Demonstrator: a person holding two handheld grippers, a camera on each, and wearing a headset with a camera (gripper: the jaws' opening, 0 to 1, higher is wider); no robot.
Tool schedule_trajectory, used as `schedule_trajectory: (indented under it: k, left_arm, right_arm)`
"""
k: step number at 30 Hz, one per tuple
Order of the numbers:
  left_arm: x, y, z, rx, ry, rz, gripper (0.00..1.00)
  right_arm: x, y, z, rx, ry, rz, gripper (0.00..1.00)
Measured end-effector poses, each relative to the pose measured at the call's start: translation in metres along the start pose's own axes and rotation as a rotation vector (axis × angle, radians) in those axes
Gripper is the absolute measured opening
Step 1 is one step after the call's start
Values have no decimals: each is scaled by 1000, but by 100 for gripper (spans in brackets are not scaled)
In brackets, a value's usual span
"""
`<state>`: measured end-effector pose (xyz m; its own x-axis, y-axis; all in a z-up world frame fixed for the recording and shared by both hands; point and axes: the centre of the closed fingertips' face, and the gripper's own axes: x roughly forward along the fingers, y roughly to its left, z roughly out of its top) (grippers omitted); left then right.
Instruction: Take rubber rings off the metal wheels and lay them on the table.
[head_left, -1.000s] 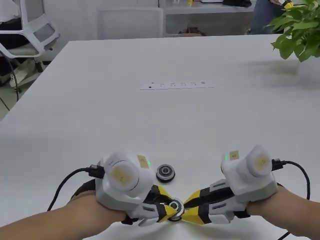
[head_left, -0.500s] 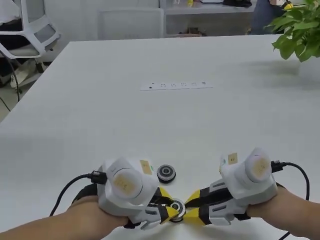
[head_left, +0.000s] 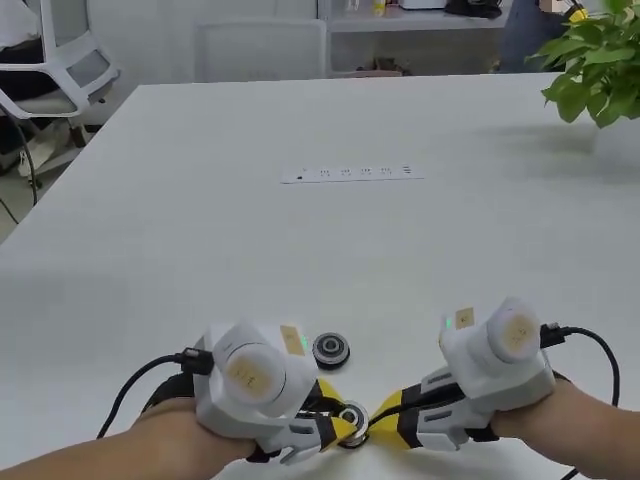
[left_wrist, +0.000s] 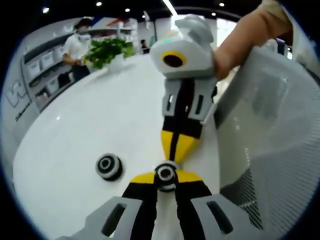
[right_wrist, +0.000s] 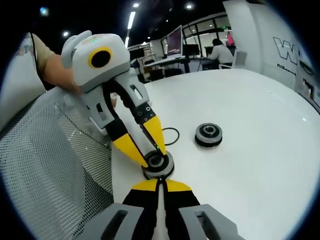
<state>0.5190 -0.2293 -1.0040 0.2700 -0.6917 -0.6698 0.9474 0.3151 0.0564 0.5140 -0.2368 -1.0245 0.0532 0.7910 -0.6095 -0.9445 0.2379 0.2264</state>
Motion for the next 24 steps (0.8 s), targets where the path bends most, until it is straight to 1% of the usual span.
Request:
schedule_trajectory:
  k: [5, 6, 8, 9, 10, 13, 15, 19, 24]
  left_arm:
    - [0, 0, 0, 6, 1, 1, 14]
    - [0, 0, 0, 6, 2, 1, 14]
    - [0, 0, 0, 8, 2, 1, 14]
    - [0, 0, 0, 8, 2, 1, 13]
    - [0, 0, 0, 8, 2, 1, 13]
    - [0, 0, 0, 8, 2, 1, 13]
    - [0, 0, 0, 10, 2, 2, 13]
    - [0, 0, 0, 9, 2, 2, 13]
    - [0, 0, 0, 9, 2, 2, 13]
  right_arm:
    - [-1, -1, 0, 87, -21, 7, 0]
    - [-1, -2, 0, 114, -26, 10, 0]
    - [-2, -2, 1, 135, -34, 14, 0]
    - [-2, 0, 2, 171, -47, 27, 0]
    - [-3, -2, 1, 191, -49, 23, 0]
    - [-4, -3, 2, 249, -72, 35, 0]
    - [-5, -3, 2, 277, -82, 41, 0]
    - [-6, -3, 2, 312, -95, 50, 0]
    - [-8, -3, 5, 396, -137, 74, 0]
